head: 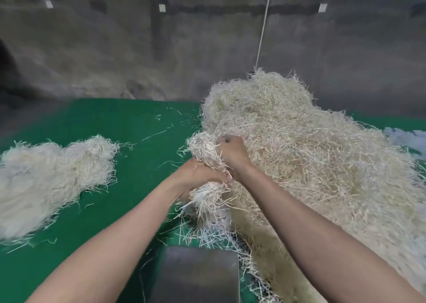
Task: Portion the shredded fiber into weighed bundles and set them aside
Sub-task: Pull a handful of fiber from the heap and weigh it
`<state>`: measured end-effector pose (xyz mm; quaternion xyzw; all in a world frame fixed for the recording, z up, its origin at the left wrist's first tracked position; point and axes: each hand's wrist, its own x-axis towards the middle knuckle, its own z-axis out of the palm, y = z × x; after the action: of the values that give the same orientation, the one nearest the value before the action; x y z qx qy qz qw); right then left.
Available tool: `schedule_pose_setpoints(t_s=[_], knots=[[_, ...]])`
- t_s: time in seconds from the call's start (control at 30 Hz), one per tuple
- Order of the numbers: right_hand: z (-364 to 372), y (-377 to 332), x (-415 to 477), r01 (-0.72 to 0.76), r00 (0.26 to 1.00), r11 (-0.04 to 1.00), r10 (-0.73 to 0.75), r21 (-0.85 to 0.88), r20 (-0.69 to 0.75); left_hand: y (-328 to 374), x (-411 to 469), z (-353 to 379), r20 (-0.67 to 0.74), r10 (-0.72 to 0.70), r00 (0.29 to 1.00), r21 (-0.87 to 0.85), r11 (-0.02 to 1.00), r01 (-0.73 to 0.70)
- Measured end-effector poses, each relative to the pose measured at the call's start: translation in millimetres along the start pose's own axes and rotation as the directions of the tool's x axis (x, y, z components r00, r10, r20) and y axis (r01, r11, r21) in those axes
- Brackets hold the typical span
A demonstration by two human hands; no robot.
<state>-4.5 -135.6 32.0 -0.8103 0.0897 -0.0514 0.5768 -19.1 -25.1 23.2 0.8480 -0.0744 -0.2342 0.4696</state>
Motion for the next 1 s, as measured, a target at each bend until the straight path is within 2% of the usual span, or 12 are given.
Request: schedule_pose_setpoints(t_s=[0.03, 0.1, 0.17, 0.27, 0.37, 0.43, 0.53, 0.63, 0.7, 0.8, 0.87, 1.0], knots=[[5, 3, 0, -0.018, 1.000, 1.000, 0.018, -0.016, -0.025, -6, 4, 2, -0.084, 0.045, 0.995, -0.011, 0.999, -0.046], [7, 6, -3, -0.048, 0.999, 0.996, 0.046, -0.081, -0.021, -23, 17, -4, -0.275, 0.216, 0.937, 0.336, 0.935, -0.117], [2, 10, -6, -0.071, 0.996, 0.990, 0.077, -0.125, 0.041, -41, 20, -20, -0.360, 0.288, 0.887, 0.619, 0.785, -0.003], [-3, 7, -10, -0.088, 0.989, 0.996, 0.085, 0.025, 0.118, -64, 18, -42, -0.390, 0.265, 0.882, 0.725, 0.679, 0.117], [12, 0, -17, -0.013, 0.999, 0.915, -0.002, 0.403, 0.036, -76, 15, -43, -0.365, 0.283, 0.887, 0.735, 0.672, 0.088], [36, 3, -28, 0.036, 0.999, 0.900, -0.041, 0.434, 0.001, -79, 11, -40, -0.357, 0.312, 0.880, 0.714, 0.699, 0.042], [77, 21, -49, 0.056, 0.998, 0.976, -0.060, 0.211, 0.015, -83, 2, -33, -0.329, 0.396, 0.858, 0.690, 0.720, -0.068], [91, 34, -56, 0.143, 0.982, 0.954, -0.169, -0.265, -0.080, -86, -10, -40, -0.400, 0.392, 0.828, 0.619, 0.782, -0.071], [87, 33, -59, 0.229, 0.949, 0.900, -0.291, -0.370, -0.121, -88, -15, -47, -0.355, 0.411, 0.839, 0.741, 0.671, -0.015], [83, 36, -64, 0.295, 0.952, 0.931, -0.269, -0.213, 0.143, -91, -21, -46, -0.255, 0.429, 0.866, 0.815, 0.578, -0.046], [77, 42, -68, 0.172, 0.947, 0.978, -0.131, -0.121, 0.294, -95, -21, -37, -0.175, 0.434, 0.884, 0.769, 0.621, -0.153], [54, 69, -82, -0.047, 0.950, 0.991, 0.005, 0.127, 0.314, -106, -19, -32, 0.059, 0.322, 0.945, 0.467, 0.828, -0.311]])
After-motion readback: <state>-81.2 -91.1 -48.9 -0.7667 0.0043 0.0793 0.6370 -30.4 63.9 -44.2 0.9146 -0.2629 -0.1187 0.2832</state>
